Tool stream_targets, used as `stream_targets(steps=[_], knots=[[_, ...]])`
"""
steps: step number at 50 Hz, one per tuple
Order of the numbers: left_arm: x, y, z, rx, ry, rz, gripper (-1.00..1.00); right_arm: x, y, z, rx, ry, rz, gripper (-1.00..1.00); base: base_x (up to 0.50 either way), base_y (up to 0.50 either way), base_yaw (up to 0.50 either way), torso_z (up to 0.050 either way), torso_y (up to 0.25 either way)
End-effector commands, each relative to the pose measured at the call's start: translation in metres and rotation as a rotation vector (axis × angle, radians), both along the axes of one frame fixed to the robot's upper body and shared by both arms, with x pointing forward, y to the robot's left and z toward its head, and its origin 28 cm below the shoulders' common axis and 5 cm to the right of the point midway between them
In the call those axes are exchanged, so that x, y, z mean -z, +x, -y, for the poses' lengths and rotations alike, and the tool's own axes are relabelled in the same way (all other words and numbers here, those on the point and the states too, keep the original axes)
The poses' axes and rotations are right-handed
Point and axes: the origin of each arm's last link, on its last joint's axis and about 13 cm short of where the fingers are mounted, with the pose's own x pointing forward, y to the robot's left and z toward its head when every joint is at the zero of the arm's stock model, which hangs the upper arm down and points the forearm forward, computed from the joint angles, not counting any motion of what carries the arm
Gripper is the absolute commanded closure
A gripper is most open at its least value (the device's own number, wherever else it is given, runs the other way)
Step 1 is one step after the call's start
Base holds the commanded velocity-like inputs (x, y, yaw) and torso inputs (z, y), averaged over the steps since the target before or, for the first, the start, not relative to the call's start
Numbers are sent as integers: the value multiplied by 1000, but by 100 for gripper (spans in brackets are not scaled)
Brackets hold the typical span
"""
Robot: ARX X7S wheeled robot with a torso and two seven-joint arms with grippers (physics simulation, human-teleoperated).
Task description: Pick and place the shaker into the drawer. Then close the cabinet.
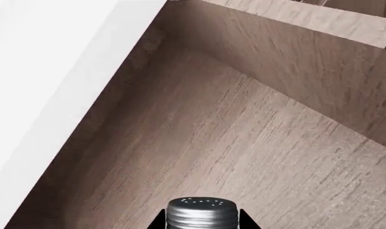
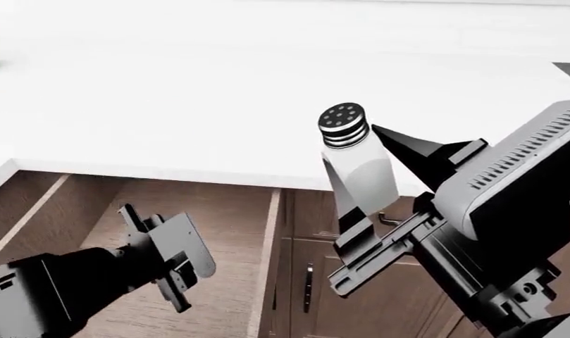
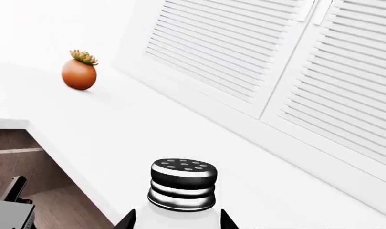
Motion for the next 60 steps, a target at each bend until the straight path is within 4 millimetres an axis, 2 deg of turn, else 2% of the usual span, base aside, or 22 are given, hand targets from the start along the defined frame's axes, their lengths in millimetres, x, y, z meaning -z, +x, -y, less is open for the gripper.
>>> stream_targets(steps=[1, 6, 9, 10, 12, 16, 22, 25, 31, 34, 39, 42, 47, 53, 60], knots=[[32, 3, -2, -100, -19, -74, 100, 2, -2, -1, 16, 4, 0, 100, 0, 0, 0, 0, 0], [43, -2, 0, -118, -41, -84, 100, 3, -2, -1, 18, 6, -5, 100, 0, 0, 0, 0, 0], [42, -2, 1, -130, -51, -60, 100, 3, -2, -2, 19, 5, -4, 100, 0, 0, 0, 3, 0], [40, -1, 2, -133, -62, -47, -100, 3, -3, -2, 20, 4, -3, 100, 0, 0, 0, 0, 0], [27, -1, 4, -140, -122, -3, -100, 3, -3, -2, 20, 4, -2, 100, 0, 0, 0, 0, 0], [-12, -4, 7, -154, -254, 116, -100, 2, -2, -2, 18, 6, 1, 100, 0, 0, 0, 0, 0], [-70, -22, 6, -158, -381, 328, -100, 1, -1, 0, 8, 12, -1, 100, 0, 0, 0, 0, 0], [-88, -29, 4, -169, -406, 419, -100, 2, -1, 0, 7, 12, -7, 100, 0, 0, 0, 0, 0], [-107, -51, -1, -179, -455, 584, -100, 19, -1, 3, -16, 29, -131, 100, 0, 0, 0, 0, 0], [-115, -68, -4, -184, -469, 617, -100, 16, 9, 1, -27, 14, -172, 100, 0, 0, 0, 0, 0], [-136, -94, -6, -227, -536, 729, -100, -7, 38, -3, -35, -43, -211, 100, 0, 0, 0, 0, 0], [-148, -105, -9, -249, -551, 795, -100, -28, 55, -8, -76, -84, -211, 100, 0, 0, 0, 0, 3], [-155, -117, -12, -269, -581, 829, -100, -57, 73, -22, -173, -162, -220, 100, 0, 0, 0, 0, 0], [-158, -126, -10, -273, -599, 854, -100, -76, 88, -39, -303, -280, -273, 100, 0, 0, 0, 0, 0], [-161, -129, -7, -280, -620, 861, -100, -89, 100, -62, -359, -416, -318, 100, 0, 0, 0, 0, 0]])
